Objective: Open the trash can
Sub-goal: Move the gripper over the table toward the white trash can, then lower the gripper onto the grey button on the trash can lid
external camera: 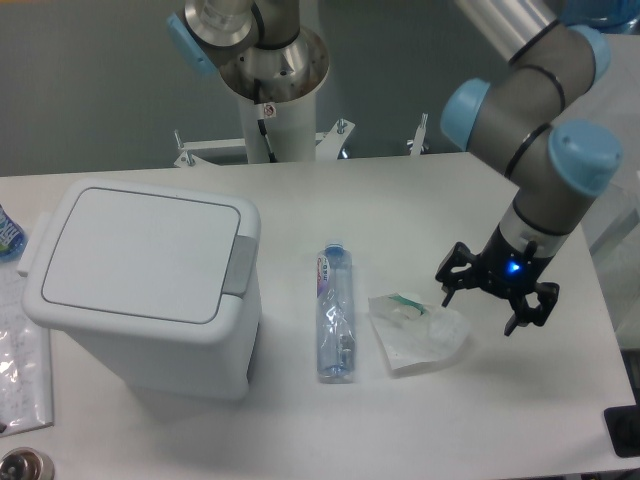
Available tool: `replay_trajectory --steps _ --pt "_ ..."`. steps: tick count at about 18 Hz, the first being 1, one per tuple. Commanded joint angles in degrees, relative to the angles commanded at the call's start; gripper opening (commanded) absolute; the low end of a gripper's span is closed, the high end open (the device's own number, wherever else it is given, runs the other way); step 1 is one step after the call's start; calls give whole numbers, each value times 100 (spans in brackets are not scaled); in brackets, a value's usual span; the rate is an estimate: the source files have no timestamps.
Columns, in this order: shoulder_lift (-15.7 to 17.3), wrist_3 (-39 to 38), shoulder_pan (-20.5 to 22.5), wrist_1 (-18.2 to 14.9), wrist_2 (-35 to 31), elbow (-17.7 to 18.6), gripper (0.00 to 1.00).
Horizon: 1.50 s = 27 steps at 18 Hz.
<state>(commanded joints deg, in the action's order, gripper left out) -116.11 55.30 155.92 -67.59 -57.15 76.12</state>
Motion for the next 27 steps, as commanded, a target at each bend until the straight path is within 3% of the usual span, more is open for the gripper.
replay_trajectory --steps 7,17,23,27 --pt "360 -747 -168 -9 1020 43 100" --pt "870 -2417 -562 -17 1004 87 100" --pt "1309 -2542 -853 53 977 763 100" --pt "1389 -2576 -949 106 968 852 100"
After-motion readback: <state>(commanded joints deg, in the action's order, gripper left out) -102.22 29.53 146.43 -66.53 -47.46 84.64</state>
